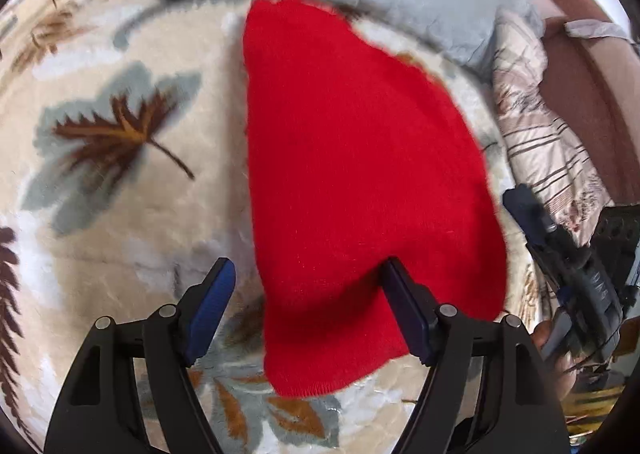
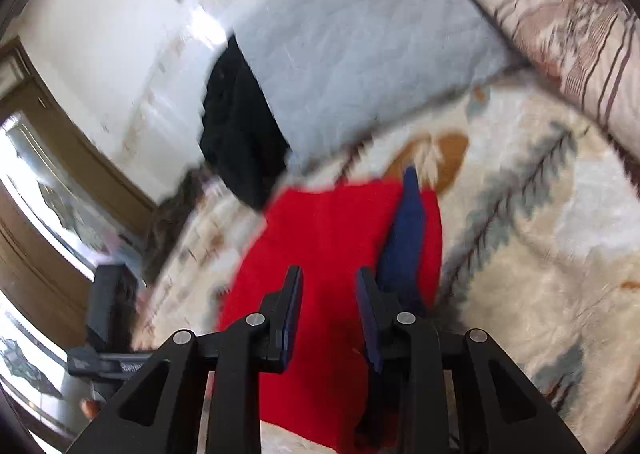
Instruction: Fold small clothes
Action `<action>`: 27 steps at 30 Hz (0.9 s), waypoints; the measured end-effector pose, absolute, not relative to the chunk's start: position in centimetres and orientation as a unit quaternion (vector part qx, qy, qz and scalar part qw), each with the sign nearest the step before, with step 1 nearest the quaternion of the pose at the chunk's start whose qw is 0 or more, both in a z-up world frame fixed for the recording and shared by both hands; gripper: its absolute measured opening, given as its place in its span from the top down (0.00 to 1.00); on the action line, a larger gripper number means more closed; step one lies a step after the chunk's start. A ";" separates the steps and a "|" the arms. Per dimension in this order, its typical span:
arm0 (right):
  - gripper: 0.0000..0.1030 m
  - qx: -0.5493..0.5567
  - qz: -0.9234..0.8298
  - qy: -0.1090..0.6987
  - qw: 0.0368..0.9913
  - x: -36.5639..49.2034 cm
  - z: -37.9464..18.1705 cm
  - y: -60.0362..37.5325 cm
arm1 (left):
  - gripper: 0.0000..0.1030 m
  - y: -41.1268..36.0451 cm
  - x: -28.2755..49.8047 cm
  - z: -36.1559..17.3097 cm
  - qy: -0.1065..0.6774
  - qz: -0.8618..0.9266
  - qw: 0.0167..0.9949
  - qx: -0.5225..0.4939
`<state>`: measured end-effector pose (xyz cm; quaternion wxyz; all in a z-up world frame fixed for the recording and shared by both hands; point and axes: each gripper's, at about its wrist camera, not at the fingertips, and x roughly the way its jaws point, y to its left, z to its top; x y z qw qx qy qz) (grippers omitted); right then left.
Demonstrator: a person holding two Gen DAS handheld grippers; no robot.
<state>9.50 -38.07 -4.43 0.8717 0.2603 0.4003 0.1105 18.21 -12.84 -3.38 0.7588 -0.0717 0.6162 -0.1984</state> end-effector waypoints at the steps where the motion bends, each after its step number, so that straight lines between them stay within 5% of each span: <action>1: 0.72 0.250 0.100 0.433 0.860 10.2 -5.7 -37.5 | 0.25 -13.2 18.2 -3.9 0.622 -0.197 0.754 -0.069; 9: 0.59 0.415 0.083 0.305 0.853 11.8 -3.7 -42.4 | 0.25 -11.1 19.8 0.5 0.574 -0.212 0.785 -0.101; 14: 0.59 0.382 0.065 0.379 0.841 15.7 -6.6 -40.5 | 0.25 -12.9 23.6 0.1 0.574 -0.176 0.797 -0.069; 16: 0.92 0.344 0.070 0.377 0.857 16.2 -6.5 -39.4 | 0.25 -14.1 24.1 -0.9 0.570 -0.156 0.806 -0.036; 22: 0.89 0.261 0.027 0.399 0.879 16.7 -6.1 -37.9 | 0.17 -14.2 24.6 -3.2 0.577 -0.147 0.801 -0.060; 27: 0.82 0.240 0.052 0.334 0.910 14.6 -2.3 -37.9 | 0.17 -13.3 23.7 -0.7 0.537 -0.127 0.833 -0.051</action>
